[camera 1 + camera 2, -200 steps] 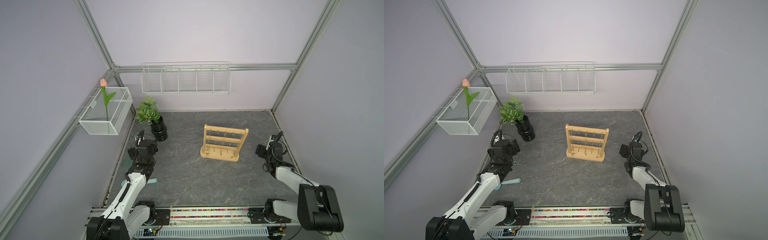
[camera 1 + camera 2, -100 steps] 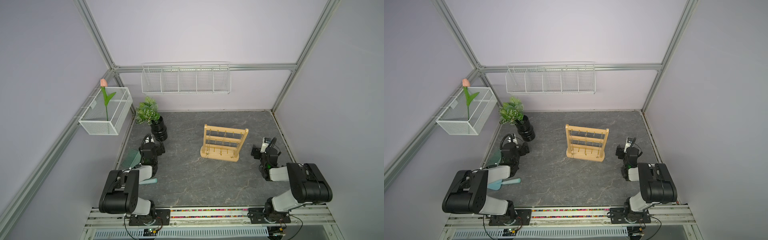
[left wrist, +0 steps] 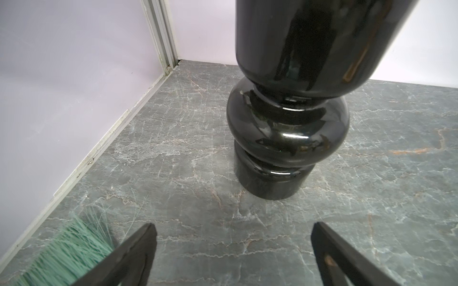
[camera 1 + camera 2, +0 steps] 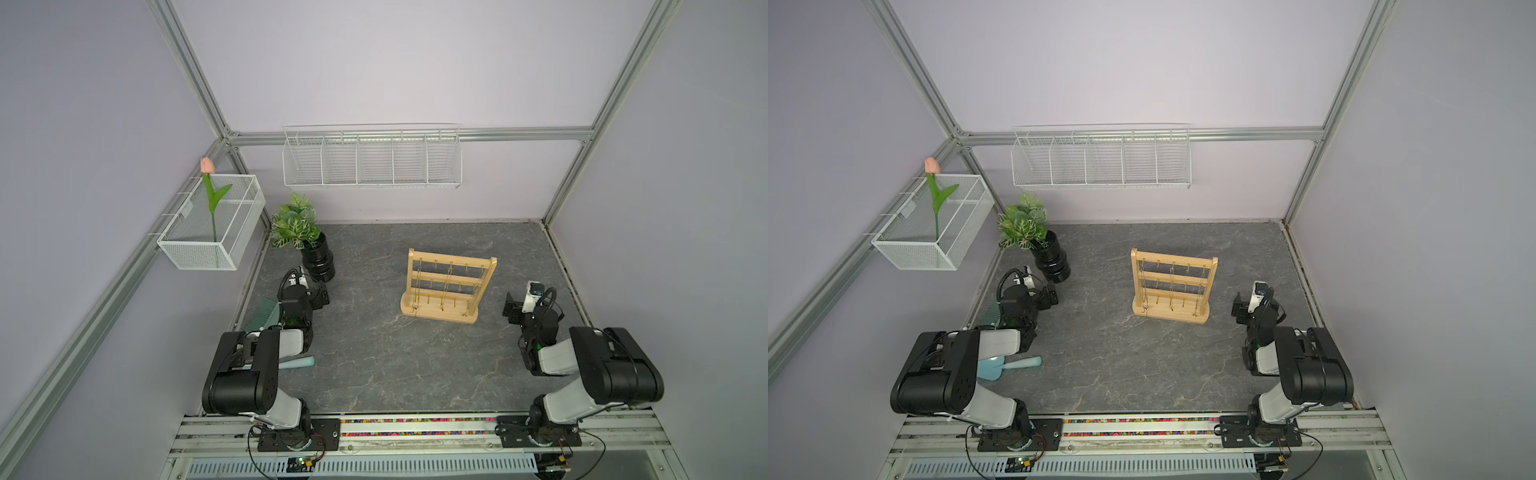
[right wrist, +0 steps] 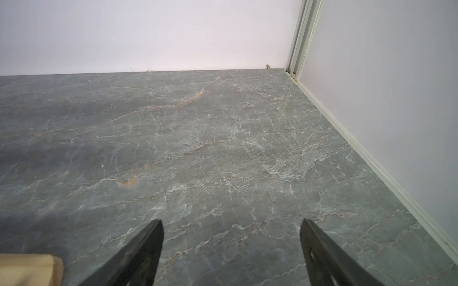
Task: Hang the necklace on the jewelry display stand
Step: Reset both arms
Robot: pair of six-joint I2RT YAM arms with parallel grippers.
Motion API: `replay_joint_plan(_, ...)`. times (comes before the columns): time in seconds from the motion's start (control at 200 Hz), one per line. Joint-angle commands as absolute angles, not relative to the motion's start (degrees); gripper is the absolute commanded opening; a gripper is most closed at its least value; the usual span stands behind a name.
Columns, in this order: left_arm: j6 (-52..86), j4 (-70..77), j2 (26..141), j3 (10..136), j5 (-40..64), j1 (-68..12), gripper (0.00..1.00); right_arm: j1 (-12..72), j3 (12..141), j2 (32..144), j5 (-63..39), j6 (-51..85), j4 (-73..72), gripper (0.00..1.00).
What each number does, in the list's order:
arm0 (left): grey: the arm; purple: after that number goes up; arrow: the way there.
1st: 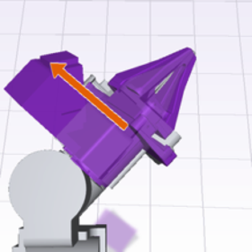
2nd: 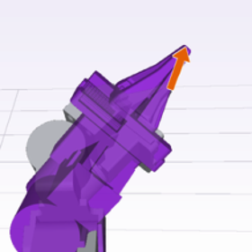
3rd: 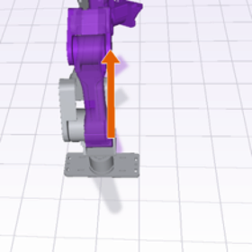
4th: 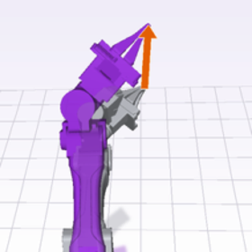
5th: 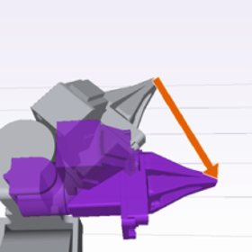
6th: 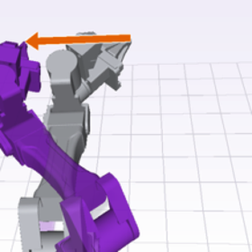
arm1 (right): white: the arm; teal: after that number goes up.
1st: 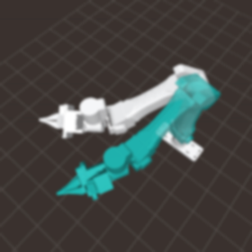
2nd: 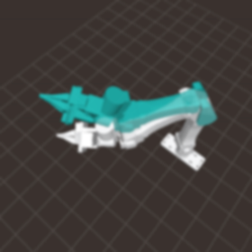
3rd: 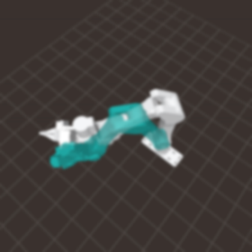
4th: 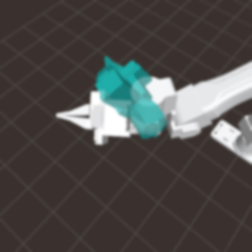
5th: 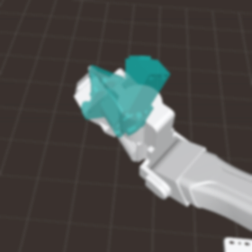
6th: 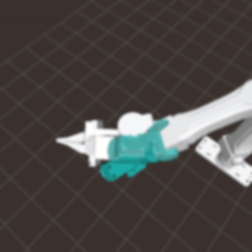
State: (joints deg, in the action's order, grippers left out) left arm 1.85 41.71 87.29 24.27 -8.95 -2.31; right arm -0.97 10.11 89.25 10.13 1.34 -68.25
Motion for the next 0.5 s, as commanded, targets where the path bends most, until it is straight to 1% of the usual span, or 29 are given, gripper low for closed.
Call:
replay_joint_plan(0.0, 1.05, 42.81, 86.39, 24.87, -8.93, -2.55, 0.99, -0.70, 12.43, 88.58, 8.66, 0.18, -68.94, 0.89)
replay_joint_plan(0.095, 1.05, 42.83, 86.40, 24.88, -8.92, -2.55, 0.99, -0.60, 18.49, 88.59, 8.38, 0.01, -57.48, 0.89)
replay_joint_plan(0.14, 1.02, 42.89, 86.40, 24.88, -8.96, -2.55, 0.99, -0.48, 20.61, 88.24, 6.58, -0.79, -52.90, 0.89)
replay_joint_plan(0.185, 1.13, 42.82, 86.40, 24.87, -8.96, -2.55, 0.99, -0.31, 20.53, 88.34, 5.19, -1.59, -53.50, 0.89)
replay_joint_plan(0.245, 1.08, 42.82, 86.40, 24.88, -8.95, -2.57, 0.99, 0.09, 20.37, 88.73, 6.72, -1.58, -54.29, 0.89)
replay_joint_plan(0.495, 1.27, 42.35, 86.46, 25.19, -9.11, -2.55, 0.99, 0.09, 20.65, 88.60, 6.66, -1.68, -53.62, 0.89)
